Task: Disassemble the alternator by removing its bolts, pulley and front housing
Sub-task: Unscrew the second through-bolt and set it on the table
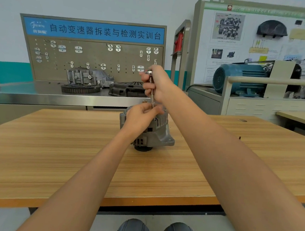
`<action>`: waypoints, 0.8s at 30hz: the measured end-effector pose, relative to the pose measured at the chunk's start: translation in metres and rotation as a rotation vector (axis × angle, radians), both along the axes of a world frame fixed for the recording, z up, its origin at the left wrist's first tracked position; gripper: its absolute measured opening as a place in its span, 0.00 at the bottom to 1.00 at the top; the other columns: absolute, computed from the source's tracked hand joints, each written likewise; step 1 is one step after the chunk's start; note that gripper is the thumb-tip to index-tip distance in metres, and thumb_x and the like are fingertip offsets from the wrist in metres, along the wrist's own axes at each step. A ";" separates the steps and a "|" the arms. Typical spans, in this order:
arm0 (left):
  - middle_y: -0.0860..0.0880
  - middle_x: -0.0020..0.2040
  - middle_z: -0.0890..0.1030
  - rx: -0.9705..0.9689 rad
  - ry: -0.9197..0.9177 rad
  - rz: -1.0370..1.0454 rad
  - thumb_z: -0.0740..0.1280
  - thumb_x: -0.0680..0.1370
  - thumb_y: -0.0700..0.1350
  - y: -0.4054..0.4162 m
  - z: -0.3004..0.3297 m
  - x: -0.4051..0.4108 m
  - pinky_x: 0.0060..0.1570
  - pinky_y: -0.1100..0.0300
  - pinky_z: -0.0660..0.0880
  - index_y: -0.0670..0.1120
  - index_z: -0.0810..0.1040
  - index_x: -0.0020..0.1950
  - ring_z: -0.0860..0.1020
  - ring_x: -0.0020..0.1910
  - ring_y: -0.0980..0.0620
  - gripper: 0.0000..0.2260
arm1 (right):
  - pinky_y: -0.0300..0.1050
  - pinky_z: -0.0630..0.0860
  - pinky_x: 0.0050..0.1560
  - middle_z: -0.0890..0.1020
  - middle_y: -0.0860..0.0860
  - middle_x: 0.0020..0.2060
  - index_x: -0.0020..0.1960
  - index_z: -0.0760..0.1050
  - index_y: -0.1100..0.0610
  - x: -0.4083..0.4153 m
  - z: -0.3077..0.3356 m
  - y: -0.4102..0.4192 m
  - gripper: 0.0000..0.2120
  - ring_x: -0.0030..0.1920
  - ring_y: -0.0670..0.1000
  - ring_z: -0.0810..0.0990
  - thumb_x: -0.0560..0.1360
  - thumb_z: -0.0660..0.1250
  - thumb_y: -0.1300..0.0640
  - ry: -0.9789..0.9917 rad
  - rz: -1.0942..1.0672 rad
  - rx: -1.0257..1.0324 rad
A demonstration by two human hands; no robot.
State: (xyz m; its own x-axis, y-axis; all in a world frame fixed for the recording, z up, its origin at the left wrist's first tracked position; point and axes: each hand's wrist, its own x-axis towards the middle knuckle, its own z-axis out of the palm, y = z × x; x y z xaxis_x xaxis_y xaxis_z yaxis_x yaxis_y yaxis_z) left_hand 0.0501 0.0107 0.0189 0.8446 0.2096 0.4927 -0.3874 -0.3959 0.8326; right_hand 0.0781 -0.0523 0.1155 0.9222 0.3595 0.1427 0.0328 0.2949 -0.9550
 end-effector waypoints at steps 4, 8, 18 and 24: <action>0.62 0.25 0.77 0.010 0.005 -0.004 0.65 0.79 0.47 0.000 0.001 -0.002 0.25 0.75 0.64 0.51 0.80 0.44 0.70 0.22 0.67 0.06 | 0.36 0.55 0.21 0.70 0.46 0.22 0.41 0.66 0.57 -0.003 -0.004 0.003 0.11 0.17 0.43 0.57 0.80 0.50 0.57 0.012 -0.085 0.102; 0.61 0.19 0.73 0.048 0.016 0.095 0.64 0.76 0.38 -0.001 0.000 0.002 0.23 0.72 0.63 0.48 0.78 0.35 0.67 0.21 0.63 0.11 | 0.35 0.64 0.24 0.73 0.50 0.30 0.46 0.62 0.58 -0.007 -0.011 0.013 0.09 0.25 0.45 0.67 0.82 0.49 0.55 -0.063 -0.510 0.228; 0.64 0.38 0.80 0.070 0.018 -0.018 0.63 0.79 0.49 0.000 0.003 -0.005 0.47 0.52 0.74 0.52 0.79 0.45 0.78 0.42 0.47 0.07 | 0.36 0.53 0.22 0.68 0.45 0.20 0.39 0.66 0.56 0.002 0.000 0.000 0.13 0.18 0.43 0.55 0.80 0.50 0.56 0.036 0.012 0.036; 0.57 0.21 0.70 0.037 0.050 0.110 0.62 0.76 0.36 0.000 0.001 0.000 0.24 0.67 0.63 0.50 0.68 0.29 0.66 0.23 0.61 0.17 | 0.38 0.65 0.25 0.75 0.52 0.33 0.51 0.62 0.60 -0.010 -0.014 0.020 0.07 0.27 0.47 0.69 0.82 0.50 0.56 -0.118 -0.562 0.249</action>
State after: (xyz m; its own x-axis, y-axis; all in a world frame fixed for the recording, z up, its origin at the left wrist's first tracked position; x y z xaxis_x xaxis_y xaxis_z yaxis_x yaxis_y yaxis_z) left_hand 0.0504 0.0111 0.0199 0.8411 0.2848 0.4598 -0.2986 -0.4642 0.8338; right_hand 0.0683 -0.0324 0.1017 0.9336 -0.2330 0.2723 0.3487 0.4148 -0.8404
